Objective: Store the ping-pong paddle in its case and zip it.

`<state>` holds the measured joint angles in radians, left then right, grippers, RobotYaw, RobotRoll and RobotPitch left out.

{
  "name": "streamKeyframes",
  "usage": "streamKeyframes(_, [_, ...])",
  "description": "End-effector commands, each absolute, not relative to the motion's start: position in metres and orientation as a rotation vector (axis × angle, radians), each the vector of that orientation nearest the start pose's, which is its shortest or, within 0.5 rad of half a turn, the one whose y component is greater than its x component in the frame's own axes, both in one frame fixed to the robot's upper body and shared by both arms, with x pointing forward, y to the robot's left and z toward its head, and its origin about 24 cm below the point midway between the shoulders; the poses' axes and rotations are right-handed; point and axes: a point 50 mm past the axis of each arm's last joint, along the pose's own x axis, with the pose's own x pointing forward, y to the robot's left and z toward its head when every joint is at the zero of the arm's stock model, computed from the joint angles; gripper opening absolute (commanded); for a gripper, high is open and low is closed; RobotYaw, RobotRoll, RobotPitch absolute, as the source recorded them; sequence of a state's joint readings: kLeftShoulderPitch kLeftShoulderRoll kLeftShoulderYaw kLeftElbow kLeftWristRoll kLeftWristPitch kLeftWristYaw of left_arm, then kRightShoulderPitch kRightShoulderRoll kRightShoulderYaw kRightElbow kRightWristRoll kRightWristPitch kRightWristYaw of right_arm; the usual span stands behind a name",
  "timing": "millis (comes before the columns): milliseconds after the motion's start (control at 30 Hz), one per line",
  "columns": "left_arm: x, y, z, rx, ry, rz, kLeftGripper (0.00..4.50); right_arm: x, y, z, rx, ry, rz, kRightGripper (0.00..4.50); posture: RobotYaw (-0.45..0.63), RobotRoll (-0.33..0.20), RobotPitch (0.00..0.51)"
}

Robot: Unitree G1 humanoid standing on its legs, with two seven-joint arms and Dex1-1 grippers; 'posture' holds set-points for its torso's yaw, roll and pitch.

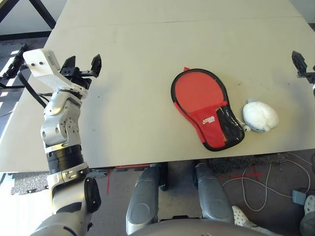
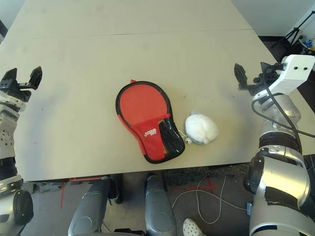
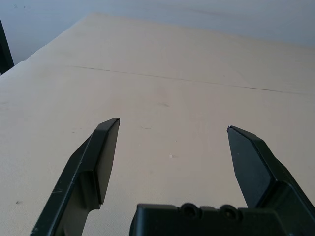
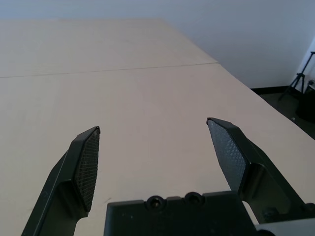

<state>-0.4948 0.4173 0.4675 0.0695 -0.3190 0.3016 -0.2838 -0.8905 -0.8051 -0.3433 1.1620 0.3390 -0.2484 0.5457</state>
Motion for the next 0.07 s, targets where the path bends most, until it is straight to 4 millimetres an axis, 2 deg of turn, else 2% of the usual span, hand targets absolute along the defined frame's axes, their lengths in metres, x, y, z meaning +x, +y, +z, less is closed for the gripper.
streamKeyframes(33, [0.3097, 0.2899, 0.182, -0.044, -0.25, 0.055, 4.5, 0.3338, -0.3822, 0.1958, -0.034, -0.231, -0.135, 4.47, -0.02, 0.0, 0.269])
streamKeyframes(67, [0.3101, 0.2897, 0.1821, -0.043, -0.249, 0.052, 4.5, 0.3349, -0.381, 0.1957, -0.028, -0.231, -0.133, 4.47, -0.02, 0.0, 0.269])
